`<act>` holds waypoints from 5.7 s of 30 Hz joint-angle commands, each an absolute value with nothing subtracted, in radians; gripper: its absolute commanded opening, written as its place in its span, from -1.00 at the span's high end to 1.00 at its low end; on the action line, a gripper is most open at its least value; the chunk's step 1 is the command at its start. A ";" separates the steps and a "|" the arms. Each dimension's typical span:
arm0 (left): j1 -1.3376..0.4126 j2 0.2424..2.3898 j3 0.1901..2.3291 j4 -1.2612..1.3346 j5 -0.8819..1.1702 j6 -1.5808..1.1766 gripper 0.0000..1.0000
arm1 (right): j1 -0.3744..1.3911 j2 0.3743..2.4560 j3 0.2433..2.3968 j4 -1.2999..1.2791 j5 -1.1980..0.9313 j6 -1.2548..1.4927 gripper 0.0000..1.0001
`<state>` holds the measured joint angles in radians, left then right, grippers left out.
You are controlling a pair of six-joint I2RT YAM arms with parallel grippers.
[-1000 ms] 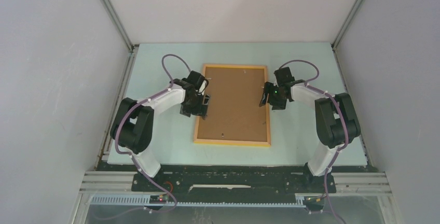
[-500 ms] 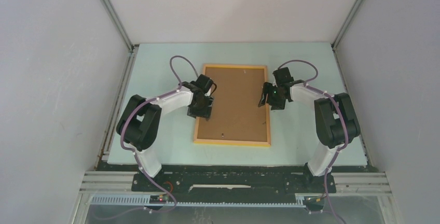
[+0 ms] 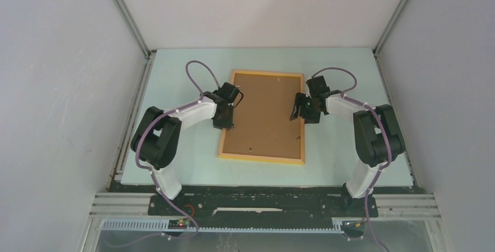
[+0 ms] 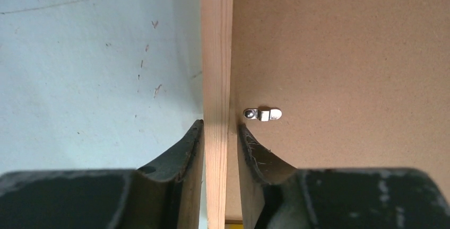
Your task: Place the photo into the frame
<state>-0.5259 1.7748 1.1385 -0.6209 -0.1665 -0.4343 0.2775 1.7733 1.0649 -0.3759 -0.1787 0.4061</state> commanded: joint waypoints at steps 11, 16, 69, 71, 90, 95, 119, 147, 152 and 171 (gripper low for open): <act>-0.530 1.697 1.077 -0.537 -0.126 -0.550 -0.26 | 0.295 1.784 1.054 -0.365 -0.195 0.390 -0.43; -0.531 1.666 1.089 -0.607 -0.109 -0.751 -0.46 | 0.297 1.782 1.054 -0.365 -0.197 0.390 -0.44; -0.446 1.777 1.011 -0.361 -0.153 -0.892 0.10 | 0.315 1.790 1.059 -0.364 -0.218 0.385 -0.43; -0.434 1.767 0.980 -0.324 -0.146 -0.951 0.16 | 0.317 1.791 1.060 -0.365 -0.213 0.383 -0.43; -0.400 1.586 0.799 -0.222 -0.056 -0.985 0.43 | 0.327 1.797 1.069 -0.373 -0.205 0.381 -0.43; -0.401 1.434 0.772 -0.306 -0.122 -0.782 -0.73 | 0.325 1.786 1.064 -0.370 -0.194 0.385 -0.44; -0.376 2.082 1.685 -0.582 -0.193 -0.282 -0.96 | 0.317 1.792 1.058 -0.362 -0.202 0.385 -0.43; -0.327 2.357 1.971 -0.538 -0.087 -0.477 -0.30 | 0.320 1.809 1.058 -0.349 -0.213 0.387 -0.42; -0.325 2.379 2.003 -0.548 -0.101 -0.522 -0.21 | 0.319 1.813 1.058 -0.348 -0.214 0.386 -0.42; -0.307 2.337 1.878 -0.393 0.038 -0.706 0.10 | 0.324 1.810 1.058 -0.346 -0.218 0.386 -0.42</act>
